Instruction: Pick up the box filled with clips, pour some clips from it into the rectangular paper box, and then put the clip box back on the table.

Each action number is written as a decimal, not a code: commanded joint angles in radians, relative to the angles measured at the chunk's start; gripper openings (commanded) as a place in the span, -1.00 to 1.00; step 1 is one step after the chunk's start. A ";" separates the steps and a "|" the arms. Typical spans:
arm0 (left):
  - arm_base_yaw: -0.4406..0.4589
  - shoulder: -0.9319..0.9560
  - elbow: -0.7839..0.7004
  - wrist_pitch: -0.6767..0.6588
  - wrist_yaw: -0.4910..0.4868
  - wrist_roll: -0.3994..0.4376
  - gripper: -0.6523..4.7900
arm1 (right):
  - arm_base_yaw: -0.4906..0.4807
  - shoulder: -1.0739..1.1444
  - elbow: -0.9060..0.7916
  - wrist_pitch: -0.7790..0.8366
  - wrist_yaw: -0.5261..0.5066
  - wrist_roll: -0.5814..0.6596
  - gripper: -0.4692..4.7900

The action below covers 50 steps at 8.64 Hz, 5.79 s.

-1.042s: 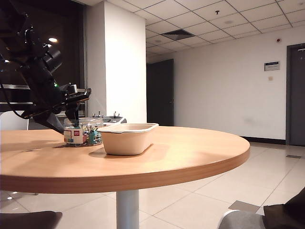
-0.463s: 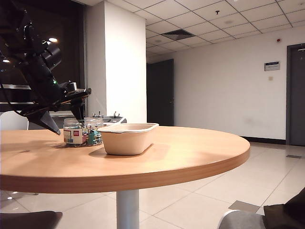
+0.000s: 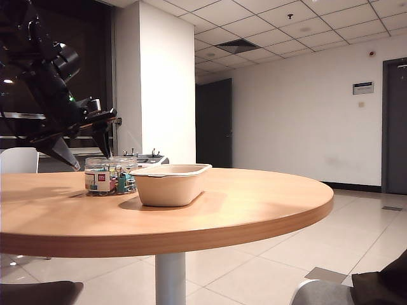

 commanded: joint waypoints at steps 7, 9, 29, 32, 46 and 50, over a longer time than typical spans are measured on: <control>0.001 0.032 0.003 -0.019 -0.025 0.000 -0.44 | 0.001 -0.002 0.007 0.007 -0.004 0.000 -0.84; 0.000 0.032 0.003 -0.024 -0.017 0.001 -0.64 | 0.001 -0.002 0.007 0.006 -0.004 0.000 -0.84; -0.366 -0.099 -0.629 1.580 -0.246 0.508 -0.78 | 0.000 -0.002 0.006 0.009 -0.005 -0.057 -0.84; -0.365 -0.008 -0.627 1.743 -0.121 1.061 -0.78 | 0.000 -0.002 0.006 0.002 -0.026 -0.085 -0.84; -0.356 -0.049 -0.628 1.627 -0.183 0.411 -0.78 | 0.000 -0.002 0.006 -0.028 -0.027 -0.084 -0.84; -0.332 -0.050 -0.627 1.608 -0.171 0.055 -0.78 | 0.000 -0.002 0.006 -0.027 -0.052 -0.083 -0.85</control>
